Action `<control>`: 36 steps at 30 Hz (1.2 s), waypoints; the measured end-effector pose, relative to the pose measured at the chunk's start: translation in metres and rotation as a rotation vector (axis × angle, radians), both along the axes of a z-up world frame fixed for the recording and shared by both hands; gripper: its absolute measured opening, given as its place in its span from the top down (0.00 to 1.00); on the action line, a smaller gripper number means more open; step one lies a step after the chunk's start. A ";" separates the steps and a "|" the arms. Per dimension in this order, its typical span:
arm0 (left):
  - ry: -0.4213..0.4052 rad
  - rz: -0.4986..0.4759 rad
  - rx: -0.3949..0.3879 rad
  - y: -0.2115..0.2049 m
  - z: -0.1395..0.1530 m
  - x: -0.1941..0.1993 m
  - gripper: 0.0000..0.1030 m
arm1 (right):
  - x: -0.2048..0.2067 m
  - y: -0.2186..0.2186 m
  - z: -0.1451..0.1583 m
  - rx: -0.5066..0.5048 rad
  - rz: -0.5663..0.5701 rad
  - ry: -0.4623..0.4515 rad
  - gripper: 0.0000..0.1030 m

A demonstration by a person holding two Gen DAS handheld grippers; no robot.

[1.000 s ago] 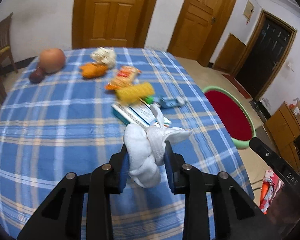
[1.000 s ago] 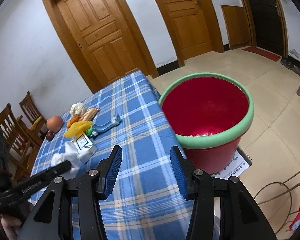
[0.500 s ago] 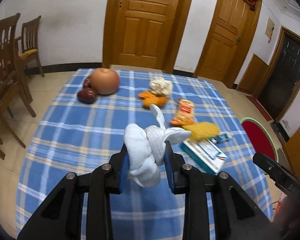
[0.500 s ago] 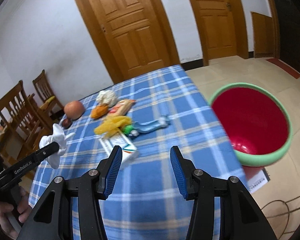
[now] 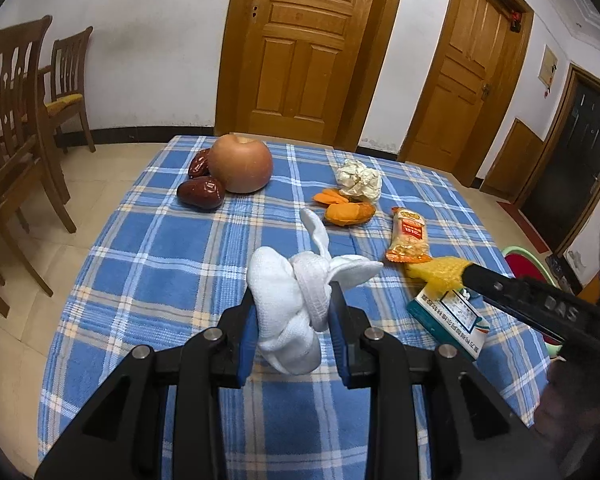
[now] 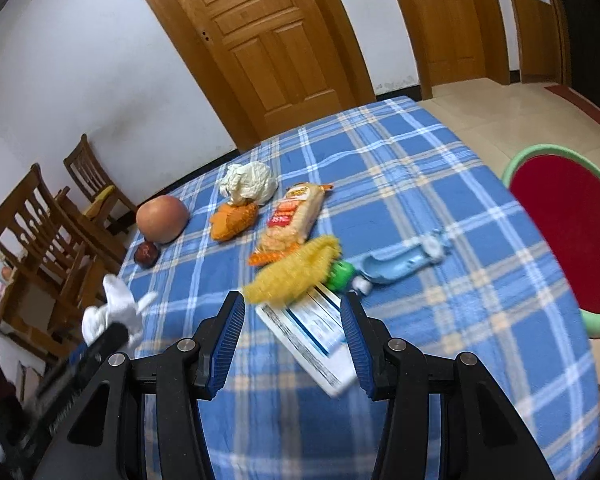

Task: Collect trash
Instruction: 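Grasp the yellow foam net with the right gripper while the left holds the white cloth, then carry both items over the red bin and open the right gripper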

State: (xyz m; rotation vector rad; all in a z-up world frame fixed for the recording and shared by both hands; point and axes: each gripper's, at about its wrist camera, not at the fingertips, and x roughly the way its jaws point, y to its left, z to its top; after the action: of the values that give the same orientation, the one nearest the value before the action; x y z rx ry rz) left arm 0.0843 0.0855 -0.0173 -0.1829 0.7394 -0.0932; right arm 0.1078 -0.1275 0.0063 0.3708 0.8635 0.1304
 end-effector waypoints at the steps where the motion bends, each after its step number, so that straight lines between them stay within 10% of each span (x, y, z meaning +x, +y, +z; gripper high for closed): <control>1: 0.002 -0.003 -0.005 0.001 0.000 0.001 0.69 | 0.005 0.002 -0.002 0.003 -0.005 0.009 0.50; 9: 0.009 -0.026 -0.041 0.000 -0.003 0.007 0.69 | 0.026 0.007 -0.016 0.020 -0.022 0.046 0.51; 14: 0.020 -0.031 -0.051 -0.002 -0.003 0.007 0.69 | 0.030 0.005 -0.023 0.020 -0.004 0.058 0.85; 17: 0.014 -0.035 -0.051 -0.006 0.000 0.005 0.69 | 0.025 0.004 -0.021 0.036 0.009 0.040 0.89; 36: 0.001 -0.165 -0.071 -0.070 0.036 -0.005 0.69 | -0.038 -0.054 0.031 0.092 0.009 -0.112 0.90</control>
State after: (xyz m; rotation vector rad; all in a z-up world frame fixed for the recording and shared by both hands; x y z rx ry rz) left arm 0.0791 0.0156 0.0187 -0.1891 0.7518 -0.2764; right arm 0.0700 -0.1820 0.0370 0.4410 0.7504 0.1982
